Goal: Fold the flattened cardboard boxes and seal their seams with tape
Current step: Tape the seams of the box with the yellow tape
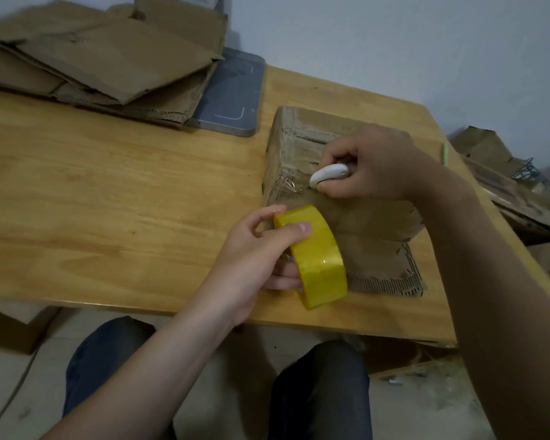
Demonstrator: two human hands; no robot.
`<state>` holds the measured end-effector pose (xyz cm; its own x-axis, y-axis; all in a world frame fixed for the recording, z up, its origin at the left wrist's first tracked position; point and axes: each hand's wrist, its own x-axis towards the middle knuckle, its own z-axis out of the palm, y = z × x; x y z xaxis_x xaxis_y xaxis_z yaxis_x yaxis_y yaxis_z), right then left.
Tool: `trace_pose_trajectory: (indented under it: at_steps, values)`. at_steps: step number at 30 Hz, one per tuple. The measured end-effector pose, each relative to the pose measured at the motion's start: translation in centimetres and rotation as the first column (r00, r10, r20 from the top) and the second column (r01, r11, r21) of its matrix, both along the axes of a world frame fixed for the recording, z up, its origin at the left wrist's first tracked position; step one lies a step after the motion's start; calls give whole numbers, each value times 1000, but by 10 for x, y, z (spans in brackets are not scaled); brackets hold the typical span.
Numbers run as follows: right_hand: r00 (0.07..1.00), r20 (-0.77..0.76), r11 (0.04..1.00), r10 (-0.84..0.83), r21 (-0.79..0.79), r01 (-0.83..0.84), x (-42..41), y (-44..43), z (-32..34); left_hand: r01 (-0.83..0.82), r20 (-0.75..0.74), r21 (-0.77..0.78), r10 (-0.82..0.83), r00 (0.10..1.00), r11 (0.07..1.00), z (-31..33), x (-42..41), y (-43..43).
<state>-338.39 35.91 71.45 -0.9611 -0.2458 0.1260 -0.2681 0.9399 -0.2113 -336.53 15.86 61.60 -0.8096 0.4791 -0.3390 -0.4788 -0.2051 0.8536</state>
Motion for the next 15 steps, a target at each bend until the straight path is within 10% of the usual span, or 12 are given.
trace_pose_trajectory:
  at_steps: [9, 15]
  values:
    - [994, -69, 953, -88, -297, 64, 2, -2, -15, -224, -306, -299, 129, 943, 927, 23, -14, -51]
    - [944, -87, 946, -317, -96, 309, -17, 18, -17, -375, -529, -420, 113, 841, 826, 32, -46, -66]
